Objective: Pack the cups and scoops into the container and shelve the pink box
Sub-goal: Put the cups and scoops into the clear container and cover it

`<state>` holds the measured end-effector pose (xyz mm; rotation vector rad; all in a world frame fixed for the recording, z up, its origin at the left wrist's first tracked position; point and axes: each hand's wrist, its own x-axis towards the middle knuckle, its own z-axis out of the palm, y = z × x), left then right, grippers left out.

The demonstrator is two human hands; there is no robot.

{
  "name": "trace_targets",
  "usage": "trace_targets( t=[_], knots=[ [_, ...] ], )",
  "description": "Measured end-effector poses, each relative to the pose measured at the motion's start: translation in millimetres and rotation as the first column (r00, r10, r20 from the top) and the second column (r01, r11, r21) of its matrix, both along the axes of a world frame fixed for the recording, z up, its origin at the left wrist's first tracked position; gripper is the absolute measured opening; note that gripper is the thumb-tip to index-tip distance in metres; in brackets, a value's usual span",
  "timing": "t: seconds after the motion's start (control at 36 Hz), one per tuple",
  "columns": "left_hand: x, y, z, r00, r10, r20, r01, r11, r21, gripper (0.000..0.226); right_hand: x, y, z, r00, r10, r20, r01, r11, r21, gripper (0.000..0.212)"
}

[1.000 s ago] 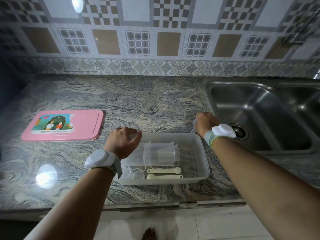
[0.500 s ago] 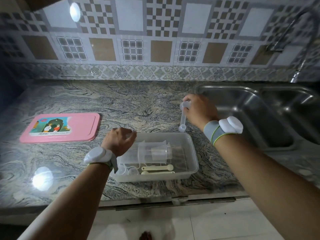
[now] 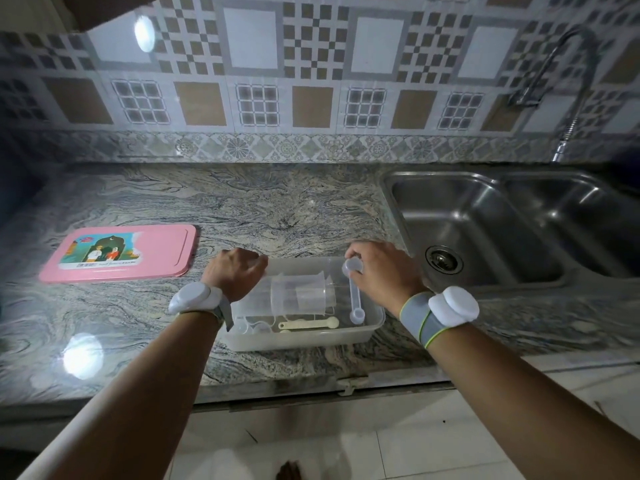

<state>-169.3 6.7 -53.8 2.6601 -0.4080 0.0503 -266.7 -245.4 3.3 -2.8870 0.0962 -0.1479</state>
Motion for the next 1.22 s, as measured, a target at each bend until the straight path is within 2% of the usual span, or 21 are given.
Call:
trace_targets(
  t=[0.28,0.61,0.81,1.22],
  knots=[
    [1.1,0.1,-1.4,1.0,0.001,0.019,-0.001,1.0,0.007,0.053,-3.3,7.2,-18.2,0.994,-0.029,-0.106,0.023,0.998,-0.064,0.024],
    [4.4,2.3,-5.0,1.0,0.006,0.008,-0.006,1.0,-0.027,0.061,10.4,19.1,-24.3,0.981,-0.016,-0.191,-0.036,0.962,-0.27,0.016],
    [6.0,2.3,-8.0,1.0,0.007,0.021,-0.007,1.0,-0.01,0.06,14.3,26.4,-27.7,0.978,0.004,-0.207,-0.078,0.933,-0.352,0.02],
    [7.3,1.9,-9.3,1.0,0.014,0.007,-0.013,0.999,-0.032,0.06,13.2,29.5,-31.9,0.978,-0.001,-0.208,-0.071,0.939,-0.337,0.022]
  ],
)
